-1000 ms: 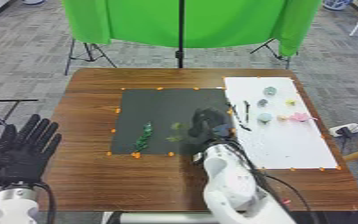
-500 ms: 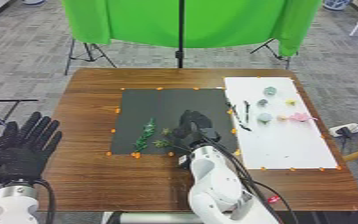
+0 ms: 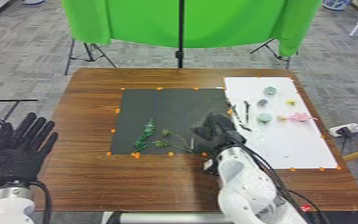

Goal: Arrange flowers

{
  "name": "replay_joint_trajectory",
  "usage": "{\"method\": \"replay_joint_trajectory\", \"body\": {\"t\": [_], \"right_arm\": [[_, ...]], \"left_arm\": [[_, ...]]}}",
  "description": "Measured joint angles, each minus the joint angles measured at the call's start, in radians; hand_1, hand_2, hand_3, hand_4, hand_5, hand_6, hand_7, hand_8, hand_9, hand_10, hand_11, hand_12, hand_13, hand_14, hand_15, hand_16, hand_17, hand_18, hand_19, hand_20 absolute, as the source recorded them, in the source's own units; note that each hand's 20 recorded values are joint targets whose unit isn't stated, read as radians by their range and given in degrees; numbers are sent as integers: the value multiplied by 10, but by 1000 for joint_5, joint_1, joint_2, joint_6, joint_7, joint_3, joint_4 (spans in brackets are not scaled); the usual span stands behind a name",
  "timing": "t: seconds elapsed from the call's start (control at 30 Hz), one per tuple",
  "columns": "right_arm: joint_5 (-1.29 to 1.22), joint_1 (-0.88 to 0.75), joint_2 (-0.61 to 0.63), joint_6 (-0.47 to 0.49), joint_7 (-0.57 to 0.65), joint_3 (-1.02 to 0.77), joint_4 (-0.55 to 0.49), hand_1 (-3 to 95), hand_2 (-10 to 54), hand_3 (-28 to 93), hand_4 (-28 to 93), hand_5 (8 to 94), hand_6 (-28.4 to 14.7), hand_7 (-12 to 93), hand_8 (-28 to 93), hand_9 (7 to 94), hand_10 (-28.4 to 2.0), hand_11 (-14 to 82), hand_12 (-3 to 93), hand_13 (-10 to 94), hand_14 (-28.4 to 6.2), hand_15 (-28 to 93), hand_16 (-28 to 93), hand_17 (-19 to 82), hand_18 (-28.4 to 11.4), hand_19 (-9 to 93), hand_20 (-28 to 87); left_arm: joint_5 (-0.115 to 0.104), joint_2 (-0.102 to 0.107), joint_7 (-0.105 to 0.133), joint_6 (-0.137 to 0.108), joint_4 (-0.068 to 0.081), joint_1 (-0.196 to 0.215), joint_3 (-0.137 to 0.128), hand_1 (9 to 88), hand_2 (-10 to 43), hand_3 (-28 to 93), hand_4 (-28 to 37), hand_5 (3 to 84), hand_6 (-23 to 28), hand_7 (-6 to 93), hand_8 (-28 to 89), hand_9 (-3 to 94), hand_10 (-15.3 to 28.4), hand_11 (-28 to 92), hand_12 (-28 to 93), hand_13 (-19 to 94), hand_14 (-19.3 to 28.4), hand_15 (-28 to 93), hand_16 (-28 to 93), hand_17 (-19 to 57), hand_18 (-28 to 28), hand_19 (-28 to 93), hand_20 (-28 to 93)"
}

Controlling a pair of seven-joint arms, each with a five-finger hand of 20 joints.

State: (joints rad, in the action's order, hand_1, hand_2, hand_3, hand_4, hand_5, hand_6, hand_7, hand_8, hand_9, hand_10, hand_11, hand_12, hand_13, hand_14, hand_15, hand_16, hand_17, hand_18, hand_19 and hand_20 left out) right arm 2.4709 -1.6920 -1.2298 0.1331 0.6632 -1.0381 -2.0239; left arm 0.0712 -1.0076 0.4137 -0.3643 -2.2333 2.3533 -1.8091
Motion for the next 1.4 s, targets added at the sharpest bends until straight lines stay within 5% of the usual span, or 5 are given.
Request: {"method": "replay_joint_trajectory", "body": {"t": [1.0, 1.4], "right_arm": [[-34, 13, -99, 87, -34, 97, 23, 271, 109, 782, -195, 781, -76, 220, -94, 676, -231, 271, 209, 521, -226, 715, 256, 272, -270, 857, 393], [7, -11, -12, -166, 12, -50, 5, 329, -30, 768, -203, 727, -78, 185, -106, 686, -221, 278, 215, 543, -215, 726, 260, 288, -272, 878, 393]], "left_arm": [[-22, -8, -18, 2, 9, -17, 5, 255, 136, 746, -283, 443, 93, 126, -106, 385, 143, 197, 95, 306, 135, 231, -35, -62, 133, 321, 115], [-30, -25, 3, 5, 5, 15, -5, 254, 137, 745, -283, 443, 93, 126, -106, 386, 143, 198, 96, 307, 135, 232, -34, -62, 133, 321, 115]]}}
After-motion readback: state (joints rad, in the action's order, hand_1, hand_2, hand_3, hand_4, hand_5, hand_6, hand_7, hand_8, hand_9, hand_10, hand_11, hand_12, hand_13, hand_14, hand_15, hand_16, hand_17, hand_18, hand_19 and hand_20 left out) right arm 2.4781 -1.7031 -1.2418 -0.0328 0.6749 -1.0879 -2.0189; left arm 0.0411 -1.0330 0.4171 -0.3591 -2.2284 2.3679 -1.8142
